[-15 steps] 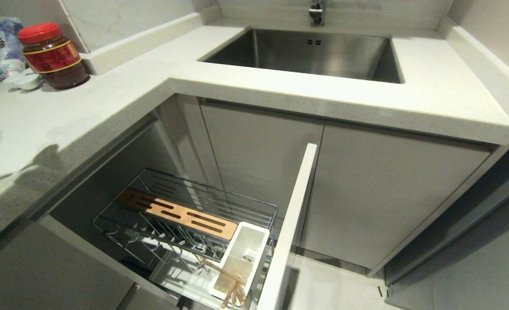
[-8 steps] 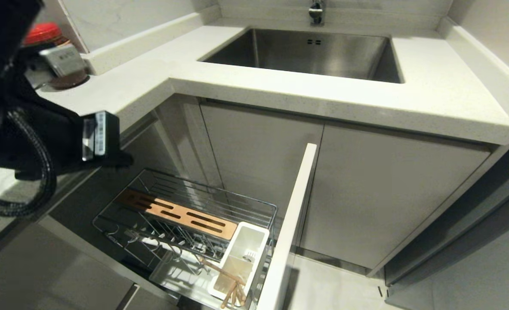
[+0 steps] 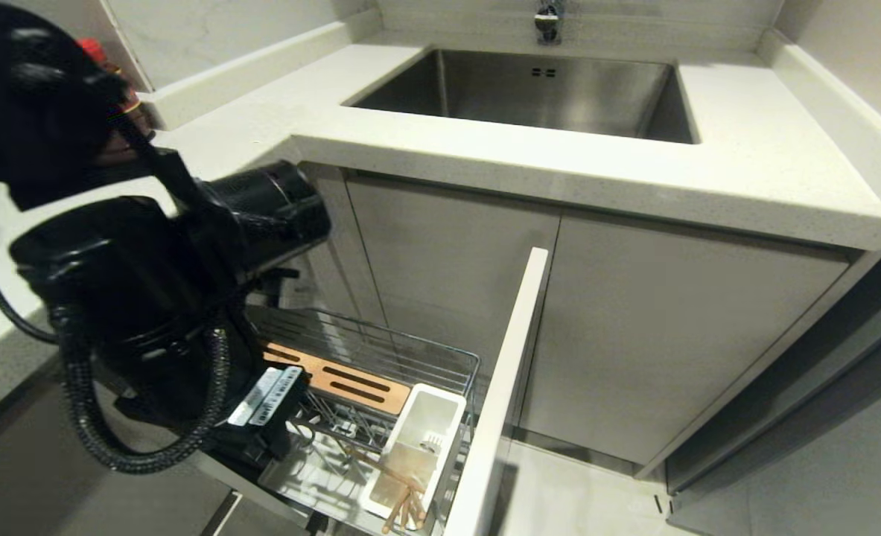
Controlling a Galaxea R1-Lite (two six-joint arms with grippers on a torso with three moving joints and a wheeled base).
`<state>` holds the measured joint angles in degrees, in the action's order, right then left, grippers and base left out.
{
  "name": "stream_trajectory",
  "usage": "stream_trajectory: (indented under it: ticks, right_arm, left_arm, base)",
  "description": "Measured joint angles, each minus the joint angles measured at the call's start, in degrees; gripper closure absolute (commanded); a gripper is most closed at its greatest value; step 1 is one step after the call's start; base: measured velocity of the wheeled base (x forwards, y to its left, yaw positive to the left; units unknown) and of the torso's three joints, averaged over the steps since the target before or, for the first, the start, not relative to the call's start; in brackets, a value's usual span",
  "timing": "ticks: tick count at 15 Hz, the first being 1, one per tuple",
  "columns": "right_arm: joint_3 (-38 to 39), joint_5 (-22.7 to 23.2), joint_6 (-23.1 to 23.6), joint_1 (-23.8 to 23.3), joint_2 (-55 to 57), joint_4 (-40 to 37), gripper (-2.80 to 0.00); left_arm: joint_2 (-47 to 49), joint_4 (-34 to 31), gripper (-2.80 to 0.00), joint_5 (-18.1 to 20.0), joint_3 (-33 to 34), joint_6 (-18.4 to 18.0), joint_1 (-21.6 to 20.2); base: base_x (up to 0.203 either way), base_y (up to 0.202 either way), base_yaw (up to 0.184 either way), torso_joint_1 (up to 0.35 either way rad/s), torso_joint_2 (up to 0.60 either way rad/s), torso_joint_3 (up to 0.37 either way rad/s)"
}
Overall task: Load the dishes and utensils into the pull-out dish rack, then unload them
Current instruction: Take the chopsticks out of the cupboard
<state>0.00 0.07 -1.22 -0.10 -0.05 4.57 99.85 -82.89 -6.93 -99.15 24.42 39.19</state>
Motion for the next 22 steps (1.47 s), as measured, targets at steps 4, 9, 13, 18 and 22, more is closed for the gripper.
stream_trajectory:
  ticks: [4,9,13,18,22]
  right_arm:
    - [0.0,0.0,-0.01,0.0,0.0,0.0,0.0]
    - [0.0,0.0,0.0,0.0,0.0,0.0,0.0]
    - [0.0,0.0,0.01,0.0,0.0,0.0,0.0]
    - [0.0,0.0,0.0,0.0,0.0,0.0,0.0]
    - [0.0,0.0,0.01,0.0,0.0,0.0,0.0]
  left_arm:
    - [8.4,-2.68,-2.8,9.22,-0.54,-7.24,-2.26]
    - [20.51,-3.73,-2.8,14.67,-4.28,-11.29,-6.47]
    - [28.03,-4.26,-2.8,18.23,-9.49,-13.6,-9.57]
    - [32.41,-4.25,-2.8,18.43,-11.28,-13.44,-10.97]
    - [32.67,-2.86,0.0,19.0,-11.41,-12.92,-11.36]
  base:
    - [0.0,0.0,0.0,0.0,0.0,0.0]
    - [0.0,0.0,0.0,0.0,0.0,0.0]
    - [0.0,0.0,0.0,0.0,0.0,0.0]
    - [0.0,0.0,0.0,0.0,0.0,0.0]
    - [0.0,0.0,0.0,0.0,0.0,0.0]
